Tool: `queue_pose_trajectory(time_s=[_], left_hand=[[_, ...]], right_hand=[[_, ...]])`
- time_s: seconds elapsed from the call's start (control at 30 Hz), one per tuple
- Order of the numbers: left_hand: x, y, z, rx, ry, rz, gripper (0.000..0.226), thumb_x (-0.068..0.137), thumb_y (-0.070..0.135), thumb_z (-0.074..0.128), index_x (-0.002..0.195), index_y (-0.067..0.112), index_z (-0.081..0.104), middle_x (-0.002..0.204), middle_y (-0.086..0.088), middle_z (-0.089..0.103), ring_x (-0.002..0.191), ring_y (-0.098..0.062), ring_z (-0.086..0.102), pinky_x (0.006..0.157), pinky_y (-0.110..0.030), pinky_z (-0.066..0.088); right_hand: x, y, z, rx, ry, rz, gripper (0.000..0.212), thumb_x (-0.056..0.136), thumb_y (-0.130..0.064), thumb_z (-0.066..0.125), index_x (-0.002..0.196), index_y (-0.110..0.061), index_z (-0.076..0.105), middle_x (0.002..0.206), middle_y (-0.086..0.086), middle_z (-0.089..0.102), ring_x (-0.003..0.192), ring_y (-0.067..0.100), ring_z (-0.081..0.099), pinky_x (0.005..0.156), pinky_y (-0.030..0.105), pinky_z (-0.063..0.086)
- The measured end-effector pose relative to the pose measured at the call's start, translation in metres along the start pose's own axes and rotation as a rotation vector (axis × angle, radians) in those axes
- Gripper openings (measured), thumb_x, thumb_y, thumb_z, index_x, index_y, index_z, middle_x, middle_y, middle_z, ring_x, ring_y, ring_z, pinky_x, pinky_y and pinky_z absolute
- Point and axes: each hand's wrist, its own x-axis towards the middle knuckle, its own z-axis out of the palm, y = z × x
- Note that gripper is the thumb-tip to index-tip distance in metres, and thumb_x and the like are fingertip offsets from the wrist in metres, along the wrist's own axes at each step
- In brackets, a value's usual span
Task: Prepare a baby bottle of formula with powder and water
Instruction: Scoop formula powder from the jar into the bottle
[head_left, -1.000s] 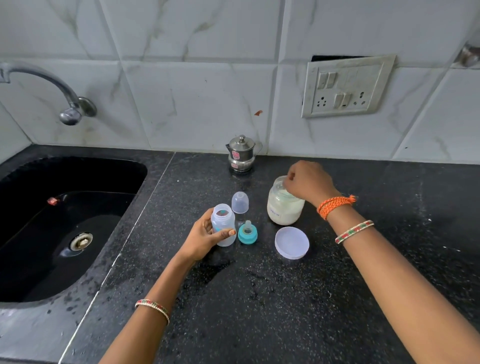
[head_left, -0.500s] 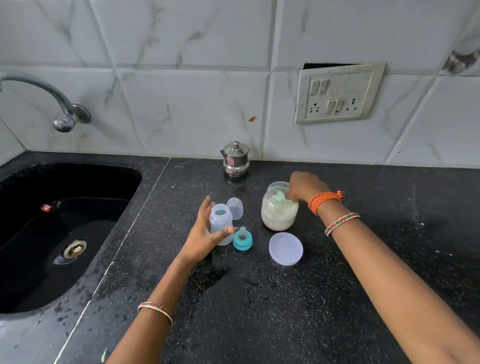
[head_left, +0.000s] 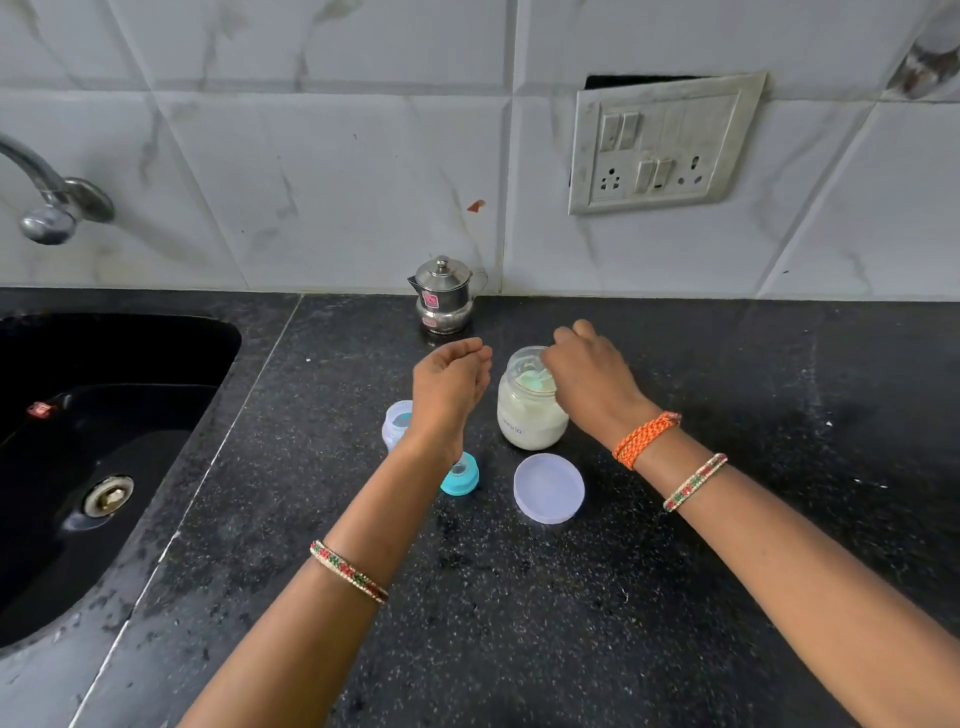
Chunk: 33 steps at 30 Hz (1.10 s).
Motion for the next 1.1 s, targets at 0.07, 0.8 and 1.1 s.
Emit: queue_pose_trajectory(time_s=[0.07,0.8,1.1], left_hand=[[0.009,-0.007,0.005,0.093,0.004,-0.001,0.028,0.094,0.002,0.047,0.120,0.006,0.058,0.110,-0.004,0.064,0.097,-0.011,0.059,0.085,-0.020,0.048],[0.013,-0.030,-0.004,0.262,-0.117,-0.051,0.047,0.090,-0.015,0.042,0.131,0.006,0.049,0.132,-0.012,0.057,0.122,-0.022,0.054,0.104,-0.035,0.044],[0.012,-0.028,-0.004,0.249,-0.104,-0.026,0.045,0.090,-0.014,0.043,0.130,0.006,0.051,0.128,-0.011,0.058,0.110,-0.016,0.056,0.096,-0.027,0.047]], right_hand=[[0.000,0.001,-0.001,0.015,0.021,-0.006,0.026,0.085,0.005,0.048,0.104,-0.003,0.064,0.106,0.012,0.055,0.103,0.028,0.047,0.069,0.030,0.034],[0.010,0.003,-0.002,0.426,-0.163,0.177,0.022,0.090,-0.010,0.046,0.095,-0.009,0.067,0.099,0.012,0.063,0.093,0.029,0.058,0.072,0.035,0.043],[0.006,0.017,-0.011,0.356,0.027,0.240,0.019,0.089,-0.009,0.052,0.096,-0.010,0.069,0.097,0.010,0.060,0.088,0.024,0.055,0.071,0.035,0.047]])
